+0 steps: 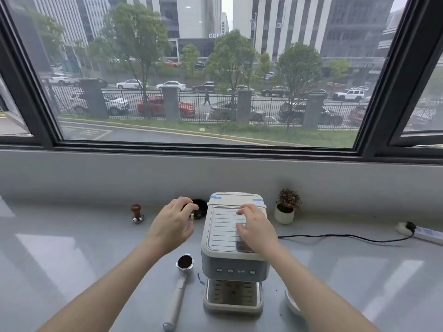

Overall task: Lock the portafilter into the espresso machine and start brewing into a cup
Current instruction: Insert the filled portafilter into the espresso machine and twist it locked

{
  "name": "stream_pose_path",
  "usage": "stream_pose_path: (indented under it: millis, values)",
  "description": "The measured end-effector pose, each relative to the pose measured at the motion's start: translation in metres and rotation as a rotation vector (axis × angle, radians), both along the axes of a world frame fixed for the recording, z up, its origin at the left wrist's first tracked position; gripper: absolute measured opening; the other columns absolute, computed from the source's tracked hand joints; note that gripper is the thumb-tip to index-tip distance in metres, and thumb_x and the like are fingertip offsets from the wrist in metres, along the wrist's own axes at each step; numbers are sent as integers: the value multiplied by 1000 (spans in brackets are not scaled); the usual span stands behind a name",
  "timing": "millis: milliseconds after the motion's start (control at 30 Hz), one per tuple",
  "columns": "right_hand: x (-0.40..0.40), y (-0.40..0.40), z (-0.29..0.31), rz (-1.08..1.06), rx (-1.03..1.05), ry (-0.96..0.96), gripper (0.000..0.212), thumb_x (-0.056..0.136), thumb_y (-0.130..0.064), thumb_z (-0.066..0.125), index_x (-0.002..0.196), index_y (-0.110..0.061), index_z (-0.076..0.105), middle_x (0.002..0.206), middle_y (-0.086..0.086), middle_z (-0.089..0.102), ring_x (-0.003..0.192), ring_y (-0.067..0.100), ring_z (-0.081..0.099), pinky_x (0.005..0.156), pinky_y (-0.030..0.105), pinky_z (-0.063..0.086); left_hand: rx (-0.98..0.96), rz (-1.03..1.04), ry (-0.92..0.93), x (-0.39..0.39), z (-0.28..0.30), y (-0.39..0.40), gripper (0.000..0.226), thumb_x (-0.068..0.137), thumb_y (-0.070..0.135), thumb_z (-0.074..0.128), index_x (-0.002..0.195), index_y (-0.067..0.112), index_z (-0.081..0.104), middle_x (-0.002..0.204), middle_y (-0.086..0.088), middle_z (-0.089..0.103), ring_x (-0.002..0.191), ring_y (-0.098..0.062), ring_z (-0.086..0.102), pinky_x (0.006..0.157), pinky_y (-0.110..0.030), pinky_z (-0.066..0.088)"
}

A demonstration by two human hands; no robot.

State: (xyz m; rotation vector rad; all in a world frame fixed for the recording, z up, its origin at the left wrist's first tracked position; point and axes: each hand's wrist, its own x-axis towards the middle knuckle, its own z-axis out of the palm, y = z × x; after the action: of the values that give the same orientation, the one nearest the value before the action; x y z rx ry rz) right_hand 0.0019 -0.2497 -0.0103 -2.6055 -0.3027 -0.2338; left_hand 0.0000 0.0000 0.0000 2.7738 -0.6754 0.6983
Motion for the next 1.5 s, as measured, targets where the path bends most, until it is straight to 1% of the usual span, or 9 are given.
stream_pose_path:
  millis: [100,300,400,533,667,1000,1167,1300,1500]
  values:
    - [0,-3,-15,-27,-34,-5,31,93,-24,49,121,-15,58,136,-3,53,126,18,46,99,27,37,-27,10,56,-4,-26,1,42,69,7,71,110,12,65,111,-8,64,97,-31,66,79,-36,57]
    - [4,-4,-25,-43,-89,-35,32,94,-27,45,120,-15,57,130,-1,57,122,21,49,104,30,34,-34,100,164,-14,-72,5,35,73,9,73,107,13,67,112,-5,65,94,-26,67,71,-32,53]
    - [7,-5,-27,11,-164,5,40,98,-30,37,135,-18,48,147,-1,44,134,19,39,113,31,23,-46,141,259,-18,-100,10,31,75,9,72,105,13,67,108,-4,66,90,-28,67,69,-32,52]
    - [11,-8,-27,34,-234,97,47,100,-40,25,145,-28,30,160,-6,24,149,15,16,121,41,5,-44,252,430,-21,-142,19,32,84,14,63,116,12,63,118,-5,61,108,-29,60,72,-32,46]
    - [11,-7,-32,14,-247,142,51,98,-48,21,147,-33,25,163,-8,17,151,13,8,122,45,1,-24,393,649,-33,-190,25,41,89,16,56,129,13,54,128,-6,53,119,-26,52,78,-31,46]
    - [16,-10,-40,-35,-227,143,51,97,-53,25,146,-39,27,162,-13,17,150,8,8,122,43,-2,-34,534,853,-48,-243,19,25,92,19,53,112,5,47,115,-9,52,105,-29,54,67,-33,42]
    - [15,-8,-40,-43,-205,148,51,97,-52,27,146,-39,28,162,-14,18,150,7,9,122,43,-2,-114,616,919,-46,-250,10,21,92,15,52,89,7,33,101,-17,55,78,-38,61,65,-43,47]
    - [16,-9,-40,-46,-197,141,51,97,-52,27,146,-40,28,162,-14,19,150,7,9,123,43,-1,-278,689,970,-39,-251,5,20,89,9,52,88,6,32,75,-10,46,65,-31,47,60,-37,39]
    - [15,-10,-40,-49,-196,147,51,97,-53,27,146,-40,28,162,-14,19,150,7,9,123,43,-2,-476,726,960,-35,-243,6,20,88,16,55,95,5,40,83,-19,58,61,-40,64,43,-38,54]
